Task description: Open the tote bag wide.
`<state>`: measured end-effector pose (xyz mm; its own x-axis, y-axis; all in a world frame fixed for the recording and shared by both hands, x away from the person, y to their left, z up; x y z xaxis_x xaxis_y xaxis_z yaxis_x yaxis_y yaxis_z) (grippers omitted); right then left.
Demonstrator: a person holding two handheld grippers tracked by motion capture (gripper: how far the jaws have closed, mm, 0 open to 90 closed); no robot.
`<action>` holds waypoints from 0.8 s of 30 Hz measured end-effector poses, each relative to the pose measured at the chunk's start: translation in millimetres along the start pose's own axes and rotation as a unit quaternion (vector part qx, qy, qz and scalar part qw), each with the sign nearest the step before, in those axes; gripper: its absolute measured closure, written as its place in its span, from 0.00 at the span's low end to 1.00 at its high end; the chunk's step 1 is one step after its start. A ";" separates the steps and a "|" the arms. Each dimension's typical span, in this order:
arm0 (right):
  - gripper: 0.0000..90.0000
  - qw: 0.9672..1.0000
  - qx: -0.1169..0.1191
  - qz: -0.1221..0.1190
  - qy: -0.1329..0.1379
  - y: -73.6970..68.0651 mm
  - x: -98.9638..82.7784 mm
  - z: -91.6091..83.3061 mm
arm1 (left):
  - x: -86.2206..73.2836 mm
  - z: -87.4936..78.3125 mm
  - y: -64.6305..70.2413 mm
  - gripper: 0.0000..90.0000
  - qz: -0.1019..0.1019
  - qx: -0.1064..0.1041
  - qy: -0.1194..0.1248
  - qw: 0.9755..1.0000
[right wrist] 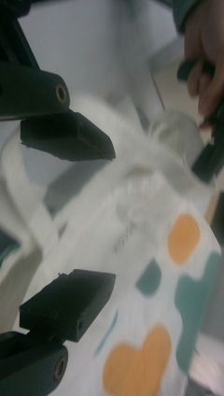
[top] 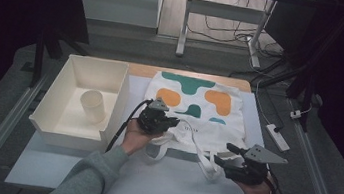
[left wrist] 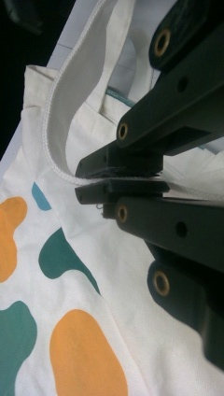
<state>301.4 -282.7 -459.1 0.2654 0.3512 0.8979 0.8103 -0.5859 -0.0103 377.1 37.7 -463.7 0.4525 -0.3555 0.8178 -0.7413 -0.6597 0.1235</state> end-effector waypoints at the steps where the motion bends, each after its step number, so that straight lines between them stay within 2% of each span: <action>1: 0.38 1.000 0.013 0.001 -0.008 -4.4 3.3 2.8 | -0.4 1.2 -0.5 0.96 -0.001 0.001 -0.002 1.000; 4: 0.37 0.999 0.037 -0.014 -0.023 -18.6 10.9 12.4 | -1.6 4.4 -1.4 0.96 0.000 0.002 -0.008 1.000; 7: 0.37 0.998 0.049 -0.027 -0.033 -28.8 18.4 20.3 | -2.6 6.4 -1.6 0.96 0.001 0.002 -0.012 1.000; 13: 0.38 0.997 0.045 -0.050 -0.050 -36.7 36.8 38.9 | -3.5 5.9 -0.4 0.95 0.000 -0.002 -0.012 1.000; 19: 0.41 0.994 0.032 -0.060 -0.081 -31.9 60.1 69.6 | -3.3 3.6 0.2 0.95 0.001 -0.002 -0.008 1.000; 21: 0.42 0.993 0.020 -0.065 -0.093 -28.1 64.1 79.1 | -3.6 2.3 -0.3 0.95 0.000 -0.002 -0.007 1.000; 24: 0.47 0.993 0.017 -0.057 -0.101 -22.9 63.9 86.5 | -4.5 0.7 -1.1 0.95 -0.001 0.000 -0.004 1.000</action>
<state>345.0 -183.7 -439.5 0.2671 0.5557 0.7873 0.8573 -0.5102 0.0692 376.2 39.6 -467.9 0.4577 -0.3607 0.8127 -0.7412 -0.6595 0.1248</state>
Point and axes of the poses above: each handheld gripper's, and its own axes: z roughly forward along the jaws, x roughly out of its top, y roughly to its right, the point moved 1 cm from there along z, roughly forward along the jaws, and after that the axes turned 4 degrees about x, right-handed, at the moved point
